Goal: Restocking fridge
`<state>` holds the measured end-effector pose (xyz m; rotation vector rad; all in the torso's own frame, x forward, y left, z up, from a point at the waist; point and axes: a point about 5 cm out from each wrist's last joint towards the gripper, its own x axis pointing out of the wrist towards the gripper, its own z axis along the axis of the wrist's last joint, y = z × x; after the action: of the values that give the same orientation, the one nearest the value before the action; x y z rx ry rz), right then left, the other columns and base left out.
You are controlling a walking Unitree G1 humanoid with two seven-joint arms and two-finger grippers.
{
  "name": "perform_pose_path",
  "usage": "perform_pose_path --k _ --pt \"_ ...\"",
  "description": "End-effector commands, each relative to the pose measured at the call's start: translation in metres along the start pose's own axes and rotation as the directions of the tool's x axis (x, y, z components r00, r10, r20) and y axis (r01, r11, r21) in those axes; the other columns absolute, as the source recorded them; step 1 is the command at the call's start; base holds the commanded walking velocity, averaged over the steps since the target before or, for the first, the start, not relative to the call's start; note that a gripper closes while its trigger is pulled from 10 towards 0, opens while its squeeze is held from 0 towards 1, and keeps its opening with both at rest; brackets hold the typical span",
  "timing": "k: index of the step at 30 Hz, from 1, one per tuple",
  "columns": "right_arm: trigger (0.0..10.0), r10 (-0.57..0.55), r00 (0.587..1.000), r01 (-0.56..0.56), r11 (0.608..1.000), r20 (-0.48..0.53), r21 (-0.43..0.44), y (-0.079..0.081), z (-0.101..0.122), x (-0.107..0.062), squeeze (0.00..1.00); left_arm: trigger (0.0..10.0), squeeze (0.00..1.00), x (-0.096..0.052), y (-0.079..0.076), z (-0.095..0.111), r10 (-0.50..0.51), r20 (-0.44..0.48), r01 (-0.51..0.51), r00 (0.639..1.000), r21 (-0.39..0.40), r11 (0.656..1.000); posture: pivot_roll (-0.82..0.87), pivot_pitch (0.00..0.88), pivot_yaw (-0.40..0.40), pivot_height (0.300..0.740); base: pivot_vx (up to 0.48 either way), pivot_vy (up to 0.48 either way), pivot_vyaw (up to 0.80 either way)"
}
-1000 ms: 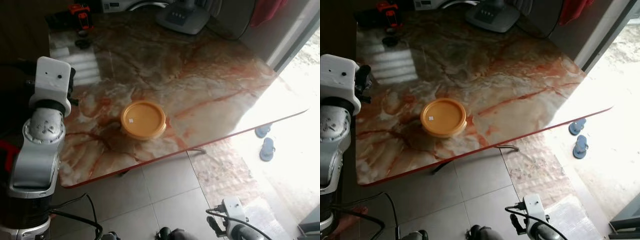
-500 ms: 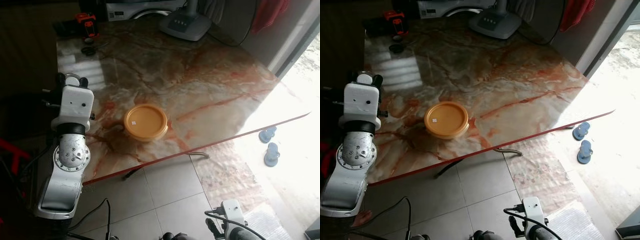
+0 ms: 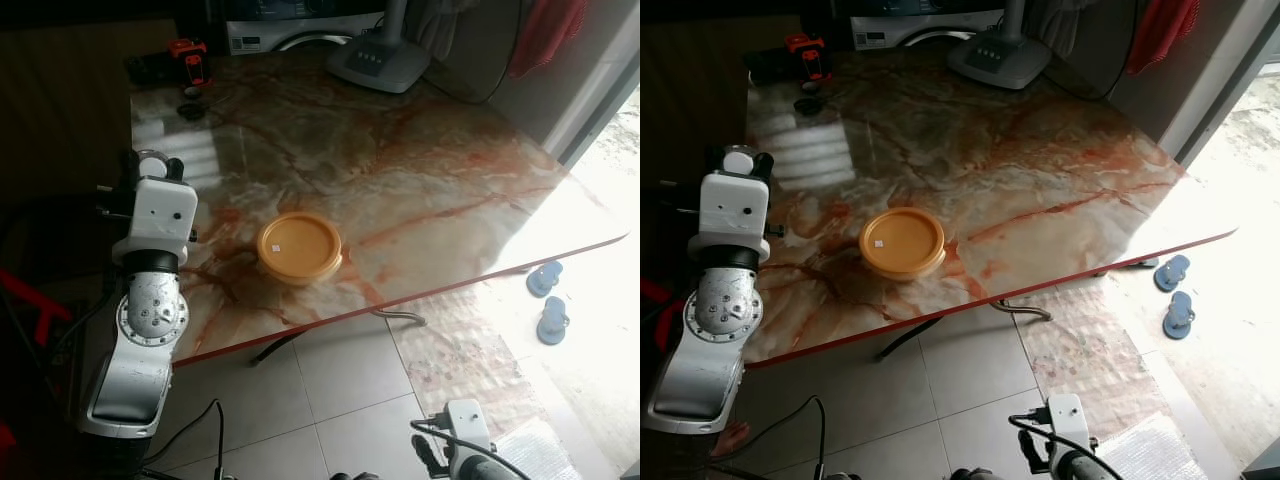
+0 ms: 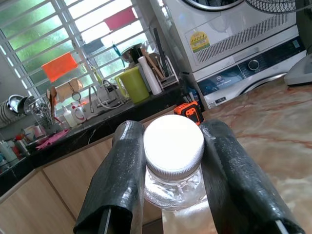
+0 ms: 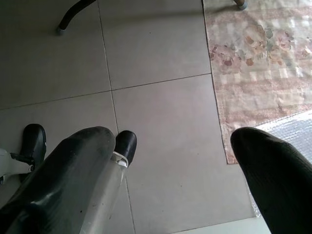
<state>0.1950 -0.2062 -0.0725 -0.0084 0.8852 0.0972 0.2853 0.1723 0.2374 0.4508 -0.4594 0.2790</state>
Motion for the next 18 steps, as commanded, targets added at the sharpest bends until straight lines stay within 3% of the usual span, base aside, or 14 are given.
perform_pose_path --k 1,6,18 --pt "10.0 -0.01 1.0 0.01 1.0 -0.008 0.018 -0.0023 -0.0039 -0.0013 0.0 10.0 0.0 0.0024 0.0023 0.0047 0.014 0.031 -0.014 0.999 0.007 1.0 0.03 0.141 -0.083 0.74 -0.255 0.0 0.0" --pt "10.0 -0.01 1.0 0.011 1.0 -0.006 0.018 -0.003 -0.0027 -0.0012 0.0 10.0 0.0 0.0027 0.0026 0.0049 0.022 0.03 -0.022 0.999 0.004 1.0 0.03 0.151 -0.086 0.74 -0.266 0.0 0.0" --pt "10.0 -0.01 1.0 0.01 1.0 -0.002 0.013 -0.0036 -0.0014 -0.0011 0.0 10.0 0.0 0.0031 0.0049 0.0034 0.059 0.009 -0.059 0.998 -0.01 0.998 0.03 0.162 -0.089 0.74 0.0 0.0 0.0"
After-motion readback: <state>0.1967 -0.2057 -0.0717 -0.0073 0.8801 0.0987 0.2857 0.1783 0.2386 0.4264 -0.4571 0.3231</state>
